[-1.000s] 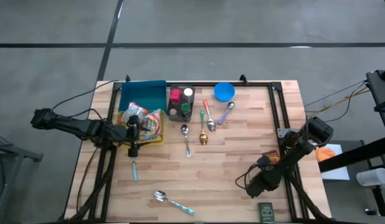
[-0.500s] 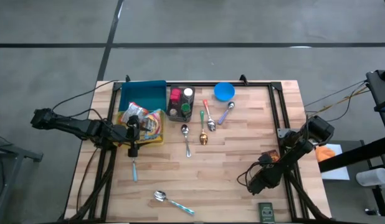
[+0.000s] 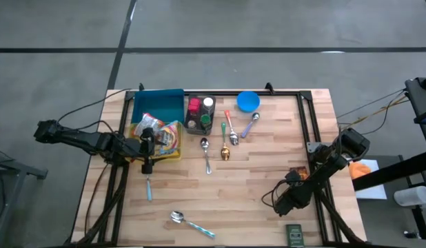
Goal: Pick & Place Food Item
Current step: Put the orange seasoning bag into the black bin
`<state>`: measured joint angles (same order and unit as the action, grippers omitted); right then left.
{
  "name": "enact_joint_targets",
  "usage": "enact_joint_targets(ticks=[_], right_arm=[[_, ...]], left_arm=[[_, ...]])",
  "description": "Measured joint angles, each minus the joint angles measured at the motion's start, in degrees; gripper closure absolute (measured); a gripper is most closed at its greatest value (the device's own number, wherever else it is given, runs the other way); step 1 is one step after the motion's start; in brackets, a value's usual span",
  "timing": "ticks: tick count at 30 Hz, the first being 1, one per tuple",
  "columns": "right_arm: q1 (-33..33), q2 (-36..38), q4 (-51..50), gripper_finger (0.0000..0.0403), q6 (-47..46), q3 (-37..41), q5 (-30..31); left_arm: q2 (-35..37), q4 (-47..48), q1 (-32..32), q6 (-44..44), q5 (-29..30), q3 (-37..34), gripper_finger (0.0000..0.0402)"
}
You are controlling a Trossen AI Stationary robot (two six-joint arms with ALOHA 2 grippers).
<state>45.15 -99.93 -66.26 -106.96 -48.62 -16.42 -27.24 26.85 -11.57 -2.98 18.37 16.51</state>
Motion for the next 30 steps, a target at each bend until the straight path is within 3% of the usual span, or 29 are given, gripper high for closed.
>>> enact_joint_targets(ticks=[8, 18, 24, 30], right_arm=[[0.0, 0.02, -0.2, 0.0345, 0.01, 0.0, 0.08], [-0.04, 1.26, -0.2, 0.0349, -0.94, -1.26, 6.42], [-0.02, 6.2, -0.85, 0.035, -5.03, -2.48, 15.73], [-0.04, 12.57, -0.56, 0.035, -7.74, -2.49, 32.93]], left_arm=[[0.0, 0.02, 0.02, 0.02, 0.0, 0.02, 0.013], [0.0, 0.02, 0.02, 0.15, 0.0, 0.02, 0.013], [0.0, 0.02, 0.02, 0.15, 0.02, 0.02, 0.013], [0.0, 0.02, 0.0, 0.13, 0.02, 0.01, 0.013]])
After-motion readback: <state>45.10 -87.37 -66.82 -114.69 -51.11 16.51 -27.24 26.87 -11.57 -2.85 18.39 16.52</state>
